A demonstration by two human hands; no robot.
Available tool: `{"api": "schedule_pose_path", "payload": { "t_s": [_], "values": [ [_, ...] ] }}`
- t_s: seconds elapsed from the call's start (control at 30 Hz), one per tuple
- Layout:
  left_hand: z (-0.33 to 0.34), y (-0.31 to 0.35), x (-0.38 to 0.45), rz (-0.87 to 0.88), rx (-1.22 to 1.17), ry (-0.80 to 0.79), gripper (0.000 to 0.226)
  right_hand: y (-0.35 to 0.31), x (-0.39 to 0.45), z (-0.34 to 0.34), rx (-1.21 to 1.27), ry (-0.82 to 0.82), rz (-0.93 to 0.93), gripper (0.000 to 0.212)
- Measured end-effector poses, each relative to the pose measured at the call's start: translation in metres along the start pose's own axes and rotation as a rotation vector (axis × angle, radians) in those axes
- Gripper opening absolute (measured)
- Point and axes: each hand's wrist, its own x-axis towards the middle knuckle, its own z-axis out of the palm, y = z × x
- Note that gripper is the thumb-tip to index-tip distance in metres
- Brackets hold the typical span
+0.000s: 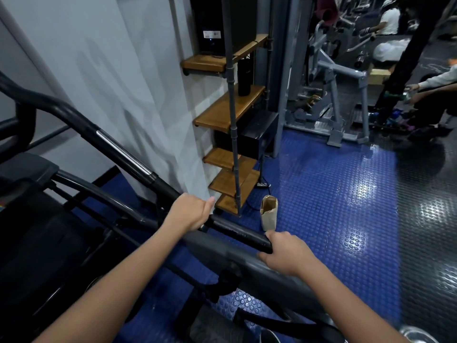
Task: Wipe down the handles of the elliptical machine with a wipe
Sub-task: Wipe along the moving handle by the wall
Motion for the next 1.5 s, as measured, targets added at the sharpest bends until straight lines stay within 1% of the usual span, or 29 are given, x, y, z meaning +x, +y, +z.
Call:
{"api": "schedule_pose_path", "payload": {
  "t_s": [0.07,0.1,0.13,0.17,0.2,0.23,0.27,0.3,0.33,0.43,0.47,0.53,0.6,0.63,0.67,0.7,0.73,0.8,0.87,0.9,0.97,1.03,1.1,1.17,1.23,1.3,1.4,1.47,1.5],
  "values": [
    [0.007,0.027,0.011,-0.043,0.067,-0.063,0.07,-0.001,0.001,-0.002,0.024,-0.026,0.004,0.02],
    [0.009,0.044,0.01,-0.056,0.049,-0.106,0.073,-0.001,0.001,-0.003,0.029,-0.032,0.006,0.02],
    [0.012,0.06,0.004,-0.015,0.038,-0.1,0.074,-0.001,0.001,-0.002,0.029,-0.03,0.007,0.021],
    [0.015,0.074,-0.007,0.077,0.03,-0.021,0.068,-0.001,0.0,-0.001,0.021,-0.02,0.008,0.023],
    [0.019,0.081,-0.019,0.183,0.036,0.081,0.056,-0.001,-0.001,0.0,0.002,-0.002,0.008,0.025],
    [0.026,0.082,-0.033,0.279,0.008,0.19,0.044,0.0,-0.002,0.002,-0.024,0.019,0.008,0.027],
    [0.032,0.08,-0.046,0.338,-0.073,0.254,0.037,0.0,-0.003,0.004,-0.051,0.042,0.007,0.029],
    [0.038,0.071,-0.055,0.37,-0.136,0.269,0.033,0.0,-0.004,0.006,-0.07,0.061,0.007,0.031],
    [0.043,0.057,-0.056,0.397,-0.133,0.295,0.032,0.0,-0.004,0.007,-0.078,0.075,0.008,0.031],
    [0.039,0.016,-0.036,0.382,0.05,0.303,0.033,0.0,-0.003,0.007,-0.073,0.073,0.001,0.031],
    [0.033,0.007,-0.026,0.327,0.122,0.29,0.035,0.001,-0.002,0.006,-0.065,0.065,-0.002,0.03],
    [0.016,0.001,-0.005,0.203,0.263,0.206,0.046,0.002,-0.001,0.005,-0.044,0.047,-0.001,0.027],
    [0.005,0.015,0.009,0.123,0.313,0.001,0.043,0.002,0.0,0.003,-0.033,0.029,0.002,0.025],
    [0.006,0.027,0.018,0.12,0.292,-0.066,0.041,0.002,0.001,0.003,-0.035,0.023,0.001,0.025],
    [0.007,0.042,0.022,0.096,0.279,-0.178,0.041,0.002,0.001,0.003,-0.04,0.019,0.0,0.026],
    [0.008,0.058,0.021,0.121,0.273,-0.22,0.041,0.002,0.001,0.003,-0.045,0.021,-0.002,0.026],
    [0.01,0.074,0.011,0.19,0.287,-0.18,0.038,0.002,0.001,0.004,-0.05,0.028,-0.002,0.027],
    [0.018,0.091,-0.017,0.32,0.234,0.048,0.03,0.001,-0.002,0.006,-0.06,0.057,-0.003,0.027],
    [0.029,0.087,-0.041,0.377,-0.004,0.214,0.03,0.001,-0.004,0.009,-0.062,0.092,-0.001,0.028],
    [0.034,0.075,-0.044,0.395,-0.051,0.257,0.03,0.002,-0.004,0.009,-0.061,0.102,-0.001,0.028],
    [0.04,0.045,-0.035,0.399,0.036,0.291,0.029,0.003,-0.004,0.008,-0.056,0.097,-0.002,0.029],
    [0.039,0.011,-0.019,0.355,0.184,0.321,0.024,0.003,-0.004,0.006,-0.045,0.074,-0.002,0.028],
    [0.033,-0.01,-0.004,0.305,0.324,0.287,0.02,0.003,-0.003,0.004,-0.026,0.054,0.005,0.026],
    [0.025,-0.01,0.005,0.265,0.377,0.216,0.017,0.003,-0.002,0.003,-0.004,0.038,0.015,0.026],
    [0.025,0.007,0.005,0.285,0.377,0.222,0.017,0.004,-0.002,0.004,0.007,0.032,0.019,0.025],
    [0.026,0.035,-0.006,0.312,0.292,0.267,0.02,0.005,-0.002,0.005,0.001,0.042,0.013,0.025],
    [0.038,0.077,-0.038,0.274,-0.057,0.369,0.031,0.006,-0.003,0.007,-0.019,0.065,-0.012,0.025],
    [0.053,0.092,-0.06,0.27,-0.222,0.364,0.03,0.006,-0.004,0.007,-0.028,0.074,-0.028,0.025],
    [0.059,0.095,-0.069,0.243,-0.289,0.358,0.033,0.005,-0.004,0.007,-0.03,0.078,-0.033,0.025]
  ]
}}
